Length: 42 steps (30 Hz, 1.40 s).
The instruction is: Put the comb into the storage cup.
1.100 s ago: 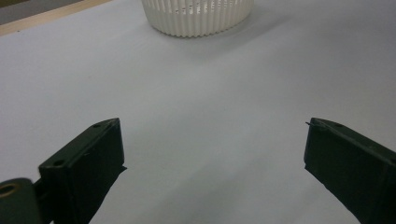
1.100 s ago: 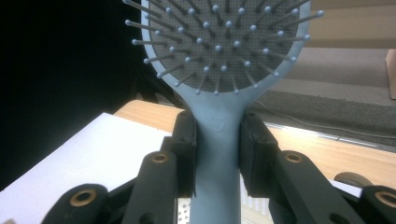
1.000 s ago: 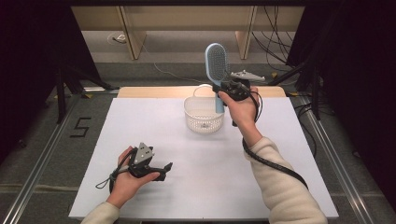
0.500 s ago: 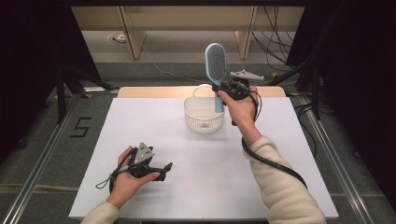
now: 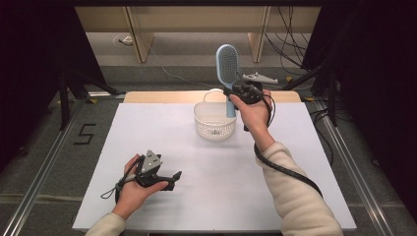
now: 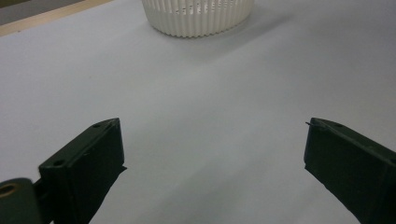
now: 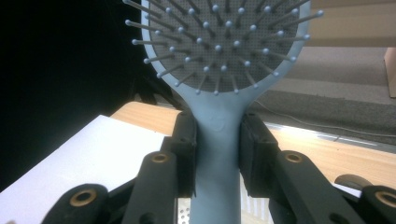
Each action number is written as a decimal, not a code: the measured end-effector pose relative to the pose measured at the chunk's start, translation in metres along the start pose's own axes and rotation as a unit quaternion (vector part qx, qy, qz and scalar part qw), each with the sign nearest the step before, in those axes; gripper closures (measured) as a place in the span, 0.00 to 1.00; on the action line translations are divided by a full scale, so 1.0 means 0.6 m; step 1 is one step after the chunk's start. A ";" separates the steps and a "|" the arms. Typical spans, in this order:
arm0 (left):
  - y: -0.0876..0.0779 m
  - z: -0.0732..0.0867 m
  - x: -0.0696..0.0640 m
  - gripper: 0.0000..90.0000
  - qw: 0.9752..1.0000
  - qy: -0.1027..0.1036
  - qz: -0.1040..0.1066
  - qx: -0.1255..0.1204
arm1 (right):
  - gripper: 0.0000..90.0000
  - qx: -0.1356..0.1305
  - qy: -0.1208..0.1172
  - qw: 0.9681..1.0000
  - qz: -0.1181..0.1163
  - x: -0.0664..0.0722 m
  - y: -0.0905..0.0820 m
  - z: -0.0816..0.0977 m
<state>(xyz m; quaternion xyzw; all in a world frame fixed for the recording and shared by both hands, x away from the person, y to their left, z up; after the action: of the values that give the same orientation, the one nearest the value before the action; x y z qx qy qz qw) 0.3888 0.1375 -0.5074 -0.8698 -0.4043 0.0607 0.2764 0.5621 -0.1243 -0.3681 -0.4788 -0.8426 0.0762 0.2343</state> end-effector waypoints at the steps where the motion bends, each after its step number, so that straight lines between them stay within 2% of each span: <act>1: 0.000 0.000 0.000 0.05 1.000 0.000 0.000 0.000 | 0.79 0.000 -0.002 1.000 0.001 -0.001 0.001 0.000; 31: 0.000 0.000 0.000 0.05 1.000 -0.001 -0.001 -0.001 | 0.79 -0.005 -0.005 1.000 0.004 0.001 0.016 -0.010; 42: 0.000 0.000 0.001 0.05 1.000 -0.001 0.000 -0.001 | 0.79 -0.013 -0.014 1.000 0.002 0.002 0.023 -0.011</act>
<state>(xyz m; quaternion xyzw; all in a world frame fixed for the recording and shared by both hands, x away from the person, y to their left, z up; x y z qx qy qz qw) 0.3890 0.1377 -0.5072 -0.8699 -0.4048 0.0614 0.2751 0.5752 -0.1165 -0.3667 -0.4827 -0.8457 0.0721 0.2160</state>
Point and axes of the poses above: each handheld gripper's, and its own axes: y roughly forward along the jaws, z roughly out of its underside, x roughly to its left, the point moved 5 cm from there along y, roughly forward along the jaws, and after that the axes turned 8 degrees about y, right-handed, at the moved point
